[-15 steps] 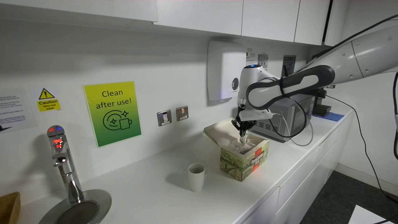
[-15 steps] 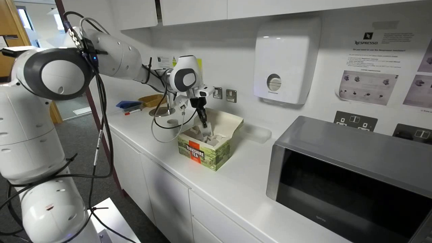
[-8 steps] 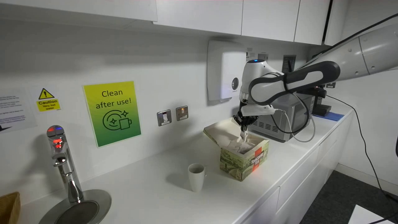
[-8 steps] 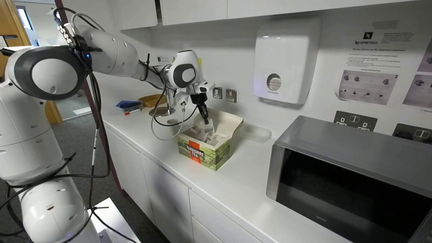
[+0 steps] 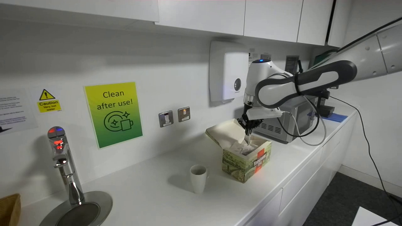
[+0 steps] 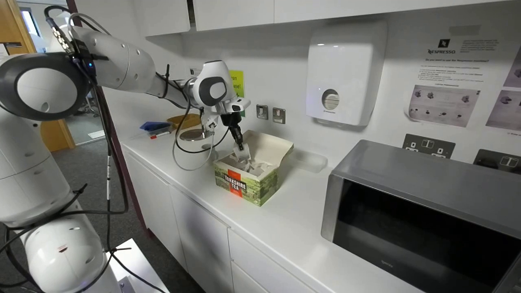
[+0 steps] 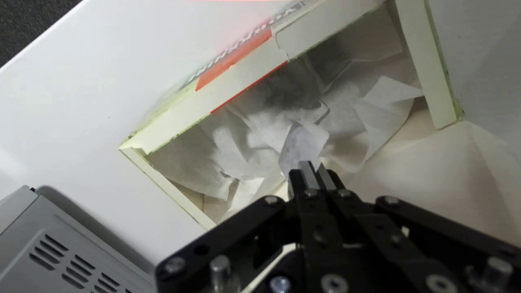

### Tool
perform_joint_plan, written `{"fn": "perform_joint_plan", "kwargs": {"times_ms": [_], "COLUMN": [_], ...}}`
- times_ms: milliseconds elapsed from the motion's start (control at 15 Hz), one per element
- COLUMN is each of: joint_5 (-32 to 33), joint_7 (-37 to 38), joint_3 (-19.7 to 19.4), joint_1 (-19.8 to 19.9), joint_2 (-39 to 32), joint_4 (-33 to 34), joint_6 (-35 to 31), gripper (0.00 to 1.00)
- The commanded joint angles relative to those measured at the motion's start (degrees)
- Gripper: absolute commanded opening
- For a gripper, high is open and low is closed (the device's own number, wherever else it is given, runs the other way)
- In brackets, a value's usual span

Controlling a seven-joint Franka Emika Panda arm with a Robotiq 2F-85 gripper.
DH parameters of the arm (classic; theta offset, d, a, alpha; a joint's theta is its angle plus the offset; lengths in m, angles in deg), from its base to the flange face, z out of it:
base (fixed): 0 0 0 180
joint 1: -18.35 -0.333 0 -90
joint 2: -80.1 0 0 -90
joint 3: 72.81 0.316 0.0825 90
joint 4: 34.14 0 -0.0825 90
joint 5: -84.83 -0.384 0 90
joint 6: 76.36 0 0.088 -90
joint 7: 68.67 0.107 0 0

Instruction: Pick up the tea bag from the white mug and put it in the green box

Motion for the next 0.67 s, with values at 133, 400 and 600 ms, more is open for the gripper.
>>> {"fn": "perform_joint_plan", "kwargs": {"times_ms": [133,400,600], "joint_5": [-0.25,-0.35,-0.38], "joint_7": [0.41,0.73,0.70], "joint_3": [0.01,0.56,1.28], "joint_1": [-0.12,-0.55,-1.10], "joint_2": [1.99,0.60,0.11], "joint_4": [-4.55,-4.74,-4.49], "joint_6": [-0.13,-0.04,0.03], "gripper": [0.00,0.26,0.41]}}
